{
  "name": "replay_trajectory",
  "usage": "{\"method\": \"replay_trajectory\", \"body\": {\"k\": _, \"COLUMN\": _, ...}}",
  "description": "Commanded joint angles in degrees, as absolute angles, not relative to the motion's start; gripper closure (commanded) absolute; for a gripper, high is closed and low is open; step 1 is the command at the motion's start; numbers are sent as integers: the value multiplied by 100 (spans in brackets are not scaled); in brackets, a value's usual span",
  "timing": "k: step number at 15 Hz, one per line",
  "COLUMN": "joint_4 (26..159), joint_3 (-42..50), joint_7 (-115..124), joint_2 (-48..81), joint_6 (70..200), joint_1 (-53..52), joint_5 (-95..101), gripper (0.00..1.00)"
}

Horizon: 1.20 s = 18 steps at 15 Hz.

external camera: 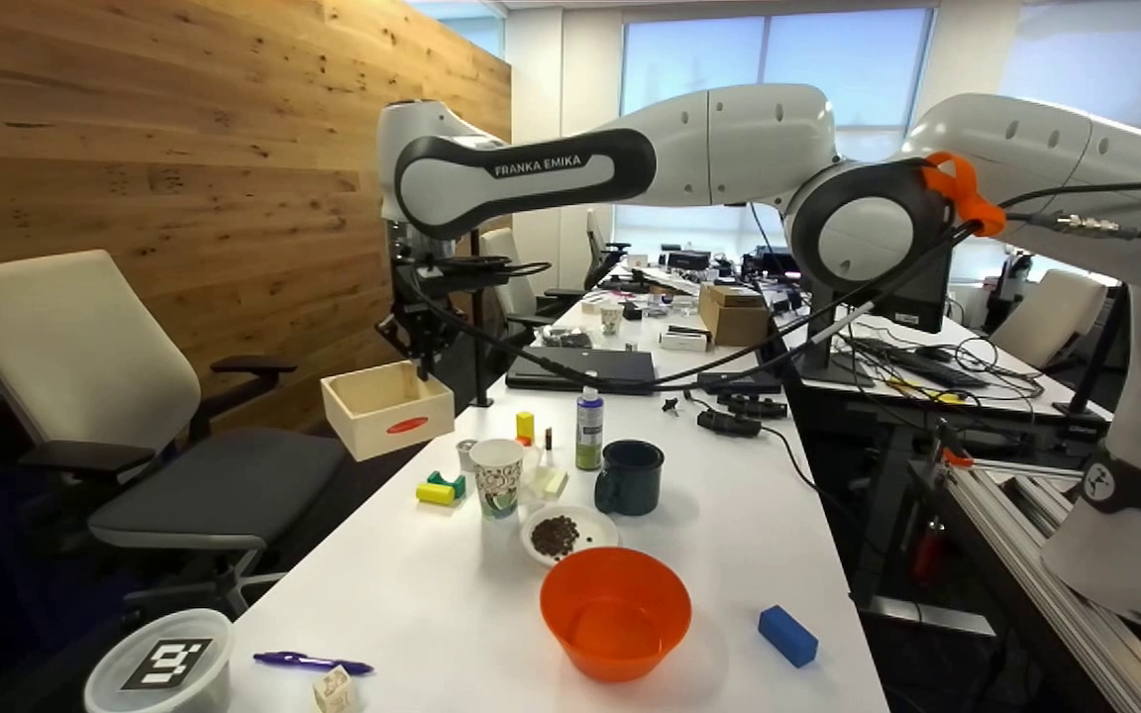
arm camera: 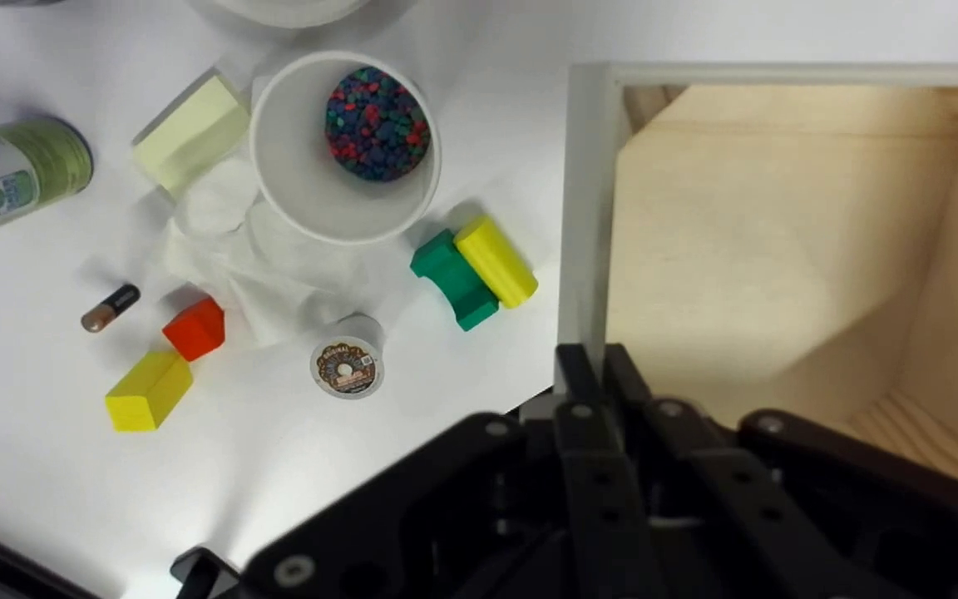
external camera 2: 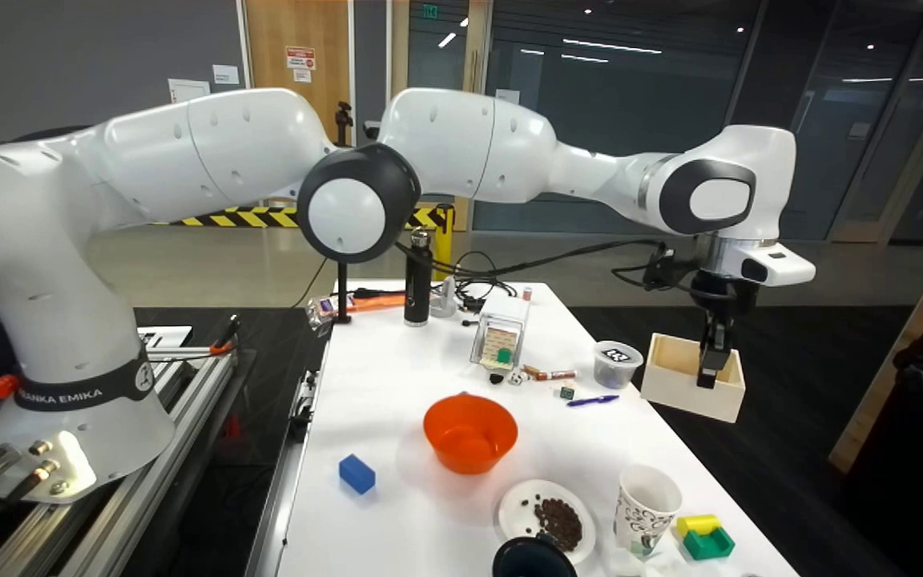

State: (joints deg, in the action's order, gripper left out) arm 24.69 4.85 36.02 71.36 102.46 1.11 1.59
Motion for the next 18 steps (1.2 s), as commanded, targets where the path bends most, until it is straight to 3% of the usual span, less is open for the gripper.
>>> {"method": "replay_trajectory", "body": {"k": 1, "joint_4": 2572, "joint_3": 367, "joint_7": 4447, "joint_2": 7050, "joint_6": 10318, "joint_1": 50, "joint_5": -119, "gripper": 98}}
{"method": "replay_trajectory", "body": {"k": 18, "joint_4": 2514, "joint_3": 103, "joint_7": 6963, "joint_2": 7428, "joint_6": 10529, "joint_1": 67, "joint_5": -401, "gripper": 98}}
